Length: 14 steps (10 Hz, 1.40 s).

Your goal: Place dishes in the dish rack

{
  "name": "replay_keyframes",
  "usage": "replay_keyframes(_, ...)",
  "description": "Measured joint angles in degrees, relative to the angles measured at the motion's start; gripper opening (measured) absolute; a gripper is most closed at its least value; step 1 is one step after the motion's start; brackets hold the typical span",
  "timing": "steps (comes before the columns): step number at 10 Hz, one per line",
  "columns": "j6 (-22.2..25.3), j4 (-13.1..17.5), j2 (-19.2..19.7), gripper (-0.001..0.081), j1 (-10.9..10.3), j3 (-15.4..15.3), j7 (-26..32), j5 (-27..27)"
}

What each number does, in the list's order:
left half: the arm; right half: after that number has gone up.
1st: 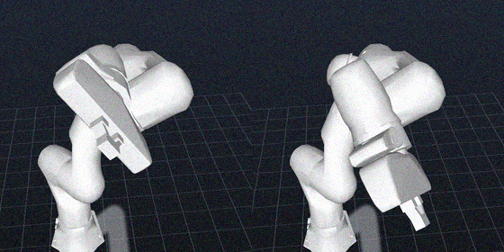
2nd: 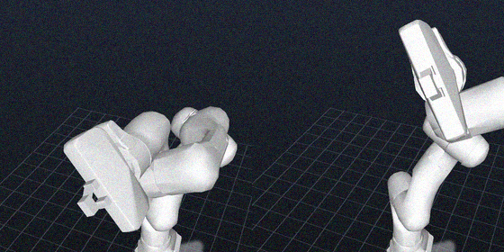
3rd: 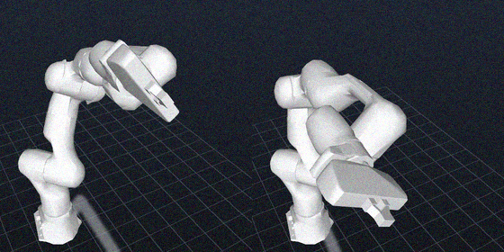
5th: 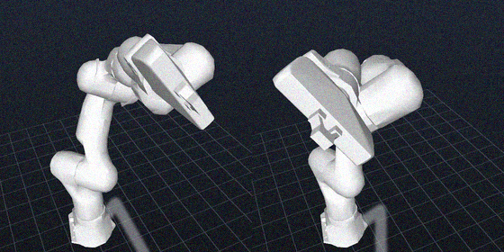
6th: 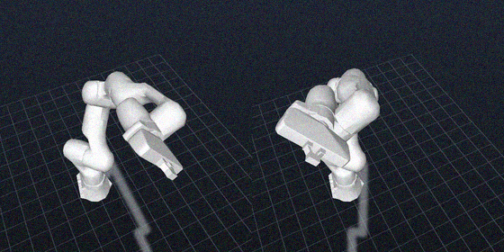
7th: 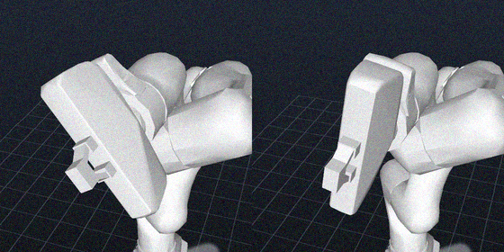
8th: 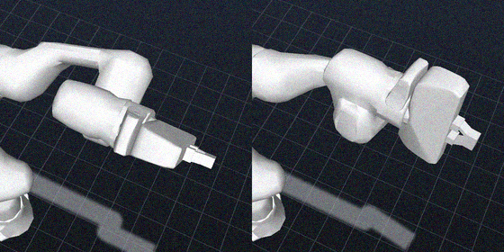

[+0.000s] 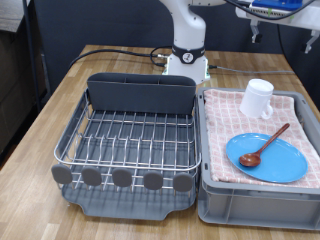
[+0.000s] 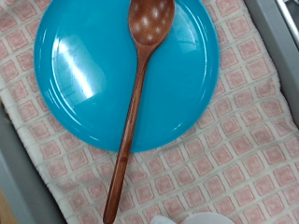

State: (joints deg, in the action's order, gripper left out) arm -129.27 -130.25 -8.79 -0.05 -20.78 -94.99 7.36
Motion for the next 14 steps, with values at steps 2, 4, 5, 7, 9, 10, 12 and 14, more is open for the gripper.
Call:
replay_keyframes(2, -1.92, -0.32, 1.30, 0.0802, -0.01, -0.19, -1.29, 1.30)
replay_keyframes(4, -1.84, -0.27, 1.98, 0.0802, -0.07, -0.46, -1.36, 3.34)
replay_keyframes(5, -2.30, -0.25, 2.85, 0.0802, -0.08, -0.87, -1.88, 5.41)
replay_keyframes(7, -2.85, 0.08, 4.70, 0.0802, -0.30, -1.73, -4.30, 9.36)
replay_keyframes(9, -3.67, 0.57, 6.50, 0.0802, -0.62, -2.54, -7.12, 11.57)
replay_keyframes(10, -4.18, 0.90, 7.56, 0.0802, -0.84, -2.76, -8.30, 12.55)
replay_keyframes(12, -4.82, 1.77, 9.93, 0.0802, -1.06, -3.27, -10.56, 14.89)
replay_keyframes(14, -6.21, 2.59, 12.50, 0.0802, -1.25, -3.47, -13.02, 17.03)
